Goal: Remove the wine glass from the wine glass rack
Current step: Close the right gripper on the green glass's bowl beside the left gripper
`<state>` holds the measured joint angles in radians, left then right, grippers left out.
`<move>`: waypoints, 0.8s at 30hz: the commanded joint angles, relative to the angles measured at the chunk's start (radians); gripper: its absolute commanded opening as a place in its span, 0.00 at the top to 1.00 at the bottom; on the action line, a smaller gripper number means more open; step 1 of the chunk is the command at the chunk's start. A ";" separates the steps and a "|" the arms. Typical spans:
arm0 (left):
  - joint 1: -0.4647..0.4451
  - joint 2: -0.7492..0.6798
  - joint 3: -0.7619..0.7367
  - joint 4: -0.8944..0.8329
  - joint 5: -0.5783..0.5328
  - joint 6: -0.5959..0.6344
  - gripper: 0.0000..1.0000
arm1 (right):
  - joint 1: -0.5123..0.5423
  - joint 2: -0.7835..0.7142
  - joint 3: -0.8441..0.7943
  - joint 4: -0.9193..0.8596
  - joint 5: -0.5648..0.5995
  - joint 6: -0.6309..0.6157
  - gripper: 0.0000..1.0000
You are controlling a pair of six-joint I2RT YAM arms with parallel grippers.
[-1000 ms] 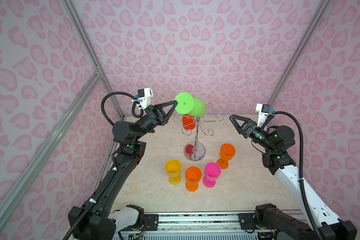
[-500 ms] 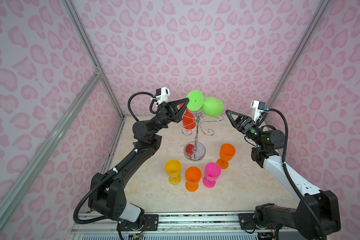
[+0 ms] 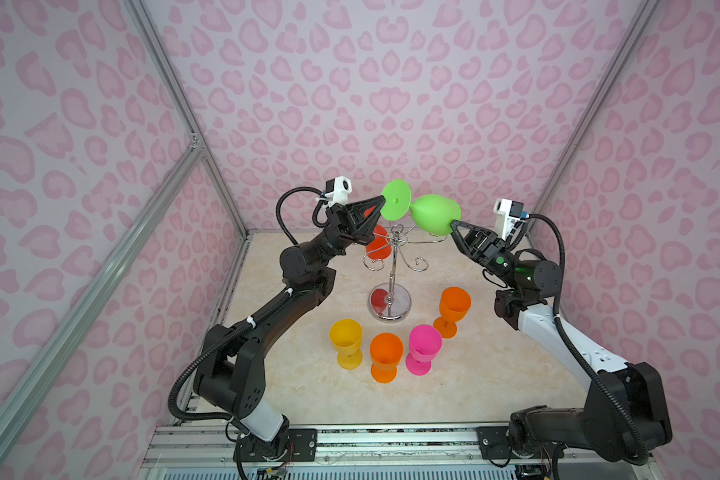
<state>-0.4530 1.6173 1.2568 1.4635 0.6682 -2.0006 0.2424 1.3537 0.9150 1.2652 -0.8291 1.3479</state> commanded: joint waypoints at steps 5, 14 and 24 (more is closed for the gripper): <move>-0.006 0.027 0.021 0.075 -0.037 -0.065 0.97 | 0.007 0.043 0.016 0.183 -0.010 0.063 0.67; -0.006 0.058 0.053 0.098 -0.062 -0.119 0.96 | 0.016 0.084 0.016 0.291 -0.014 0.113 0.73; -0.006 0.069 0.052 0.114 -0.068 -0.130 0.88 | 0.016 0.068 0.005 0.293 0.001 0.103 0.88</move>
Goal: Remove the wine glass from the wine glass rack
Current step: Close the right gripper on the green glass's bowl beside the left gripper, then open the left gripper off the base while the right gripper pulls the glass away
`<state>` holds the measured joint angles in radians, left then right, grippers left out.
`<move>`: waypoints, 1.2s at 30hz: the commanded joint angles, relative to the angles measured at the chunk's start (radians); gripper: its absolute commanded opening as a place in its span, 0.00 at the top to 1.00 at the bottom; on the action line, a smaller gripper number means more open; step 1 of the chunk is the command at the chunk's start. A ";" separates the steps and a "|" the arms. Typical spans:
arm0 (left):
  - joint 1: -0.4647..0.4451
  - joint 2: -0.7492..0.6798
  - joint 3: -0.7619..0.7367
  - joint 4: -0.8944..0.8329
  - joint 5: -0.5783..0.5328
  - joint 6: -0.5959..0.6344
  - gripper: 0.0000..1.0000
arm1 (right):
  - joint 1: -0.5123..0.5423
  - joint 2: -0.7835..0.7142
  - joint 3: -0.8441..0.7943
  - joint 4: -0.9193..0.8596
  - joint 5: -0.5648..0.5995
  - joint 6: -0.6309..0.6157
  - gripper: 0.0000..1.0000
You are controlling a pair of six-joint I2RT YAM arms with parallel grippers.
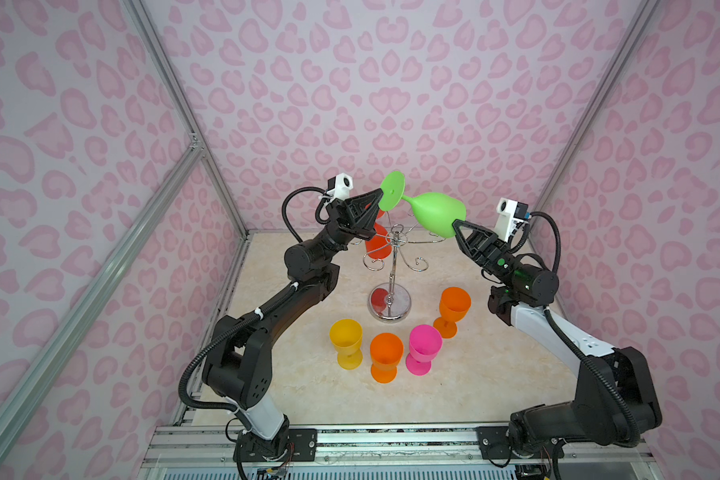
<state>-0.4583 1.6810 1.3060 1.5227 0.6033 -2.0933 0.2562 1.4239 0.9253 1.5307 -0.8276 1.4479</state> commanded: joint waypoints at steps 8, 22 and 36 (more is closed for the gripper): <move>0.000 0.001 0.006 0.066 -0.002 -0.039 0.77 | -0.001 -0.009 -0.008 0.028 0.012 0.008 0.96; 0.001 -0.027 -0.047 0.073 0.018 0.003 0.60 | -0.066 -0.057 -0.013 0.013 0.038 0.029 1.00; 0.016 -0.112 -0.053 -0.077 0.148 0.212 0.49 | -0.303 -0.255 -0.070 -0.371 0.009 -0.136 1.00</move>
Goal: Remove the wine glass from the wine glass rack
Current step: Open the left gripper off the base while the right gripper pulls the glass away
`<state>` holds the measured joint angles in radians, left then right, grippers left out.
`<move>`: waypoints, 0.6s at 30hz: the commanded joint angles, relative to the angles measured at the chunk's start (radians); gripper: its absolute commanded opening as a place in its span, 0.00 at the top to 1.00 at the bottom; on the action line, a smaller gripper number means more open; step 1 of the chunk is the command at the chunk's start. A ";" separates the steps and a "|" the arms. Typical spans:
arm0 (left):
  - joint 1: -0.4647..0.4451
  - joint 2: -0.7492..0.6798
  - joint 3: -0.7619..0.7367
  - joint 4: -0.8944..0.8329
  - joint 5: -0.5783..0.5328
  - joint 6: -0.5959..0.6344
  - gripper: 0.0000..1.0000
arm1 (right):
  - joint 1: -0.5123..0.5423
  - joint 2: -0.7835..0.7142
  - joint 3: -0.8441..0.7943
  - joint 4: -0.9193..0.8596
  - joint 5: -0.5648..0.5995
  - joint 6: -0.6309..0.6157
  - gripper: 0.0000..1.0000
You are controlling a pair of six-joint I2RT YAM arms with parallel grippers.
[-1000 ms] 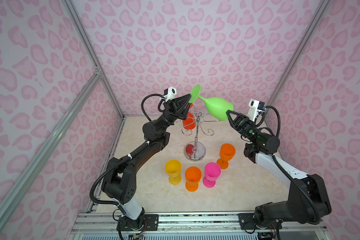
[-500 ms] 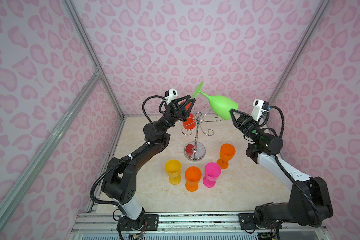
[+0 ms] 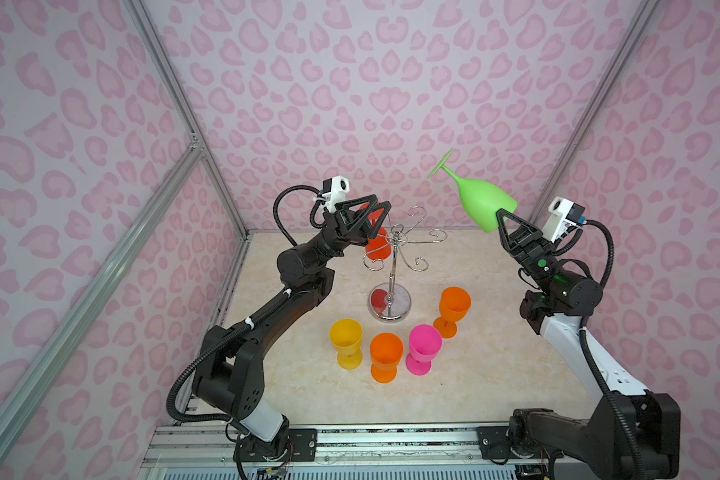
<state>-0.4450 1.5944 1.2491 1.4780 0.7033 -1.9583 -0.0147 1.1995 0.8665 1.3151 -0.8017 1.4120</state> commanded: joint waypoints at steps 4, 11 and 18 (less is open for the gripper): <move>0.012 -0.064 -0.001 -0.106 0.077 0.155 0.46 | -0.087 -0.122 -0.001 -0.473 -0.014 -0.295 1.00; 0.034 -0.131 -0.013 -0.281 0.109 0.304 0.43 | -0.094 -0.224 0.110 -1.102 0.117 -0.692 1.00; 0.069 -0.209 -0.020 -0.490 0.116 0.472 0.40 | -0.094 -0.167 0.207 -1.421 0.206 -0.855 1.00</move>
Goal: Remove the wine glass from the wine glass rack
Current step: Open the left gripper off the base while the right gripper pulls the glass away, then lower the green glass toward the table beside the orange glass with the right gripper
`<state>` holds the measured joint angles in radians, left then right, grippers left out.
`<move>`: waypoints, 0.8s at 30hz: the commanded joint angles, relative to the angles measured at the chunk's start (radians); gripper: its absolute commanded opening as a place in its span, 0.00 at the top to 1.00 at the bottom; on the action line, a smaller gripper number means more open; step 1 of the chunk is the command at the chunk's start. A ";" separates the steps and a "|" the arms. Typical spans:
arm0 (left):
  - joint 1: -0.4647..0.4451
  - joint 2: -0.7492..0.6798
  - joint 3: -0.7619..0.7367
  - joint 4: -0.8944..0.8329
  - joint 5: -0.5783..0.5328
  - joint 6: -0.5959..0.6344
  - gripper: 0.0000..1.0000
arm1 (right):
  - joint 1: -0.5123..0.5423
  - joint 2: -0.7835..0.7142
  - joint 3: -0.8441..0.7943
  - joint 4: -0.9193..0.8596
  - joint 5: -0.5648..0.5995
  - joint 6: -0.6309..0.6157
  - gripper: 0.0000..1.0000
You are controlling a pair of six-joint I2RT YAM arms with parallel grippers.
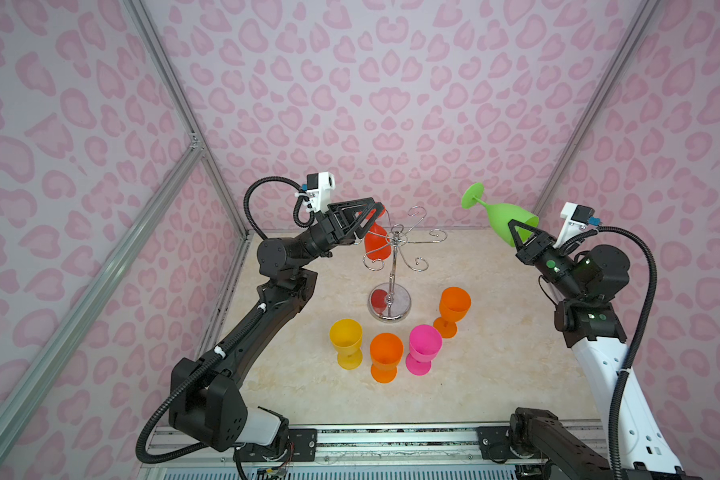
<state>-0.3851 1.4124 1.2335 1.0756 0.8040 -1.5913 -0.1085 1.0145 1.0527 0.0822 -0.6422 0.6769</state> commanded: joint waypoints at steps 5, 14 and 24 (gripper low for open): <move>0.028 -0.074 -0.013 -0.208 0.005 0.200 0.37 | 0.001 0.083 0.063 -0.294 0.059 -0.174 1.00; 0.051 -0.116 -0.011 -0.353 -0.013 0.310 0.33 | 0.046 0.199 0.152 -0.510 0.143 -0.320 1.00; 0.059 -0.195 -0.017 -0.638 -0.125 0.546 0.25 | 0.170 0.351 0.264 -0.710 0.277 -0.473 1.00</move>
<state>-0.3275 1.2423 1.2194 0.5350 0.7280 -1.1572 0.0429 1.3430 1.3018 -0.5598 -0.4232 0.2676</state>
